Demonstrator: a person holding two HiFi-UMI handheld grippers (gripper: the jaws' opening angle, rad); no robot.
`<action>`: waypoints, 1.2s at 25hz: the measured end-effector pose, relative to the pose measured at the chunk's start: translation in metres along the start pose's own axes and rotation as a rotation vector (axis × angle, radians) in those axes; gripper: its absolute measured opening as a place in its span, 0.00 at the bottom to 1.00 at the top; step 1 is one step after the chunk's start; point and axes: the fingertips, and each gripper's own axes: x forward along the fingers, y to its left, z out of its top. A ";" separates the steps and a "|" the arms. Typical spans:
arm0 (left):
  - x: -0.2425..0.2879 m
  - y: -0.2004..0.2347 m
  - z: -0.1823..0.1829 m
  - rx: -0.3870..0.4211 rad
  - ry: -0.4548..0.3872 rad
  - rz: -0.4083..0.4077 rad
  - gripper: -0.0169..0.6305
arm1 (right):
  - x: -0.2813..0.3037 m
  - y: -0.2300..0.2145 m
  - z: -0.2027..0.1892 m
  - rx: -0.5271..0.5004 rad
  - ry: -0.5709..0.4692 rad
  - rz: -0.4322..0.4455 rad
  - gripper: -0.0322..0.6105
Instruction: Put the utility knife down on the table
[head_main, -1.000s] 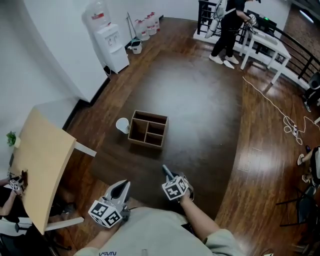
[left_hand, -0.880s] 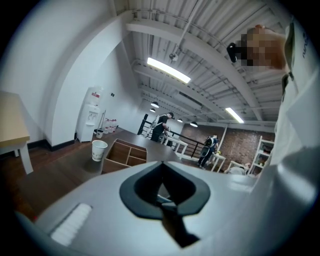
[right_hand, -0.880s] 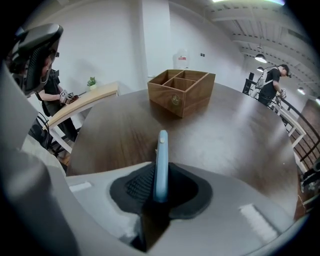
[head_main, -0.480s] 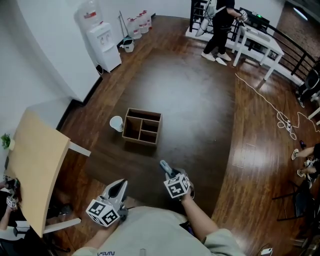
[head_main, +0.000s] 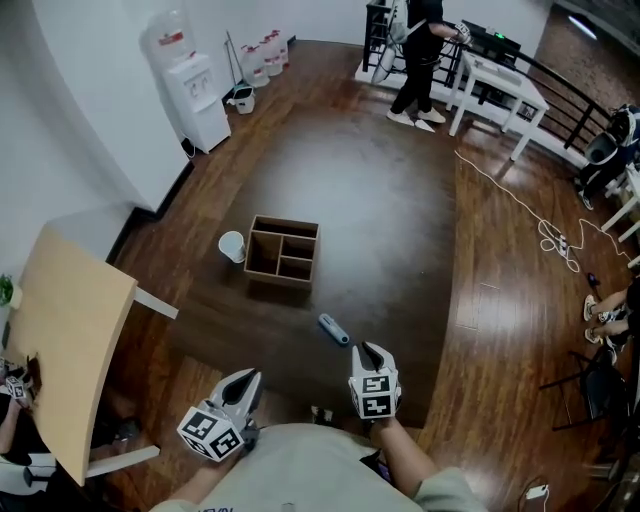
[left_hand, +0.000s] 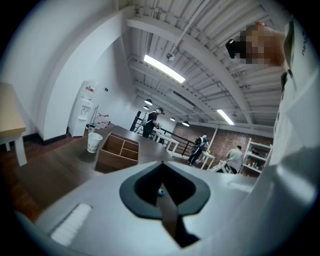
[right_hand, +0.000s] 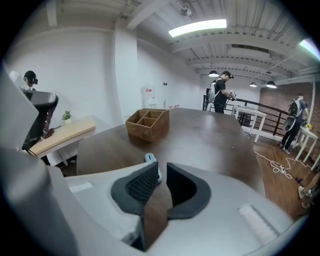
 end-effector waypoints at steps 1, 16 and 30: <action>-0.007 -0.002 -0.001 -0.001 -0.001 -0.003 0.03 | -0.012 0.005 0.005 0.009 -0.036 -0.002 0.12; -0.165 -0.053 -0.057 0.119 -0.055 -0.095 0.03 | -0.183 0.135 -0.002 0.143 -0.335 -0.042 0.05; -0.255 -0.132 -0.094 0.161 -0.083 -0.265 0.03 | -0.334 0.207 -0.052 0.096 -0.410 -0.123 0.05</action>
